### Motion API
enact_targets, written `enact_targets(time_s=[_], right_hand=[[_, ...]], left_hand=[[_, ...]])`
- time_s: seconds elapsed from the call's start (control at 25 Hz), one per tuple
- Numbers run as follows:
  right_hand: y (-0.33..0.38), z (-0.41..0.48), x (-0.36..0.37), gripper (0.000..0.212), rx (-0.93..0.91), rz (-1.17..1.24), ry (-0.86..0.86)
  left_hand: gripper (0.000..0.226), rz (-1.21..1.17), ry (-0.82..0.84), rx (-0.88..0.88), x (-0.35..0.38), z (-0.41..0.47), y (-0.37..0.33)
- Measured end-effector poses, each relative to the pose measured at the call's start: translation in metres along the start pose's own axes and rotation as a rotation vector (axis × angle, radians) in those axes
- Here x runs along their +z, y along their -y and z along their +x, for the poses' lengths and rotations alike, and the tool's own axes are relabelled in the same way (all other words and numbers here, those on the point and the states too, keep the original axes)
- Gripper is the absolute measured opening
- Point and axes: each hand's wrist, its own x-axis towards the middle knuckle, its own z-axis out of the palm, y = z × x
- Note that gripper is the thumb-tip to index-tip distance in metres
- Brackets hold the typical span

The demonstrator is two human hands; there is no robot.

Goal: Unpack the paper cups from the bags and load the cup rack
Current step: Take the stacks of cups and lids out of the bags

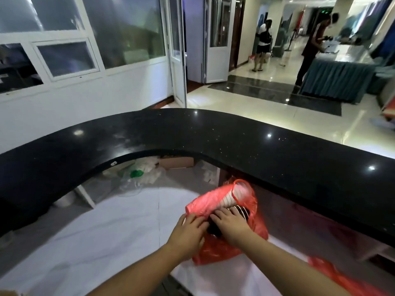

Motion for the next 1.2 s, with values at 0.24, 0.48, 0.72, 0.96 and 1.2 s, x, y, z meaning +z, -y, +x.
enact_targets(time_s=[0.24,0.48,0.72,0.96,1.2], right_hand=[[0.003,0.005,0.006,0.055,0.031,-0.116,-0.143],[-0.011,-0.006,-0.048,0.077,0.064,0.171,-0.371],[0.007,0.01,-0.094,0.076,-0.063,0.473,-0.613],[0.075,0.048,-0.113,0.081,-0.284,0.679,-0.576],[0.21,0.075,-0.119,0.08,-0.545,0.784,-0.448]], left_hand=[[0.069,-0.118,-0.036,-0.079,0.003,-0.001,0.031],[0.048,-0.458,-0.176,-0.082,-0.026,0.02,0.041],[0.056,-0.682,-0.342,-0.158,-0.063,0.021,0.035],[0.055,-0.664,-0.555,-0.374,-0.084,-0.048,0.07],[0.059,-0.6,-0.652,-0.646,-0.082,-0.179,0.114]])
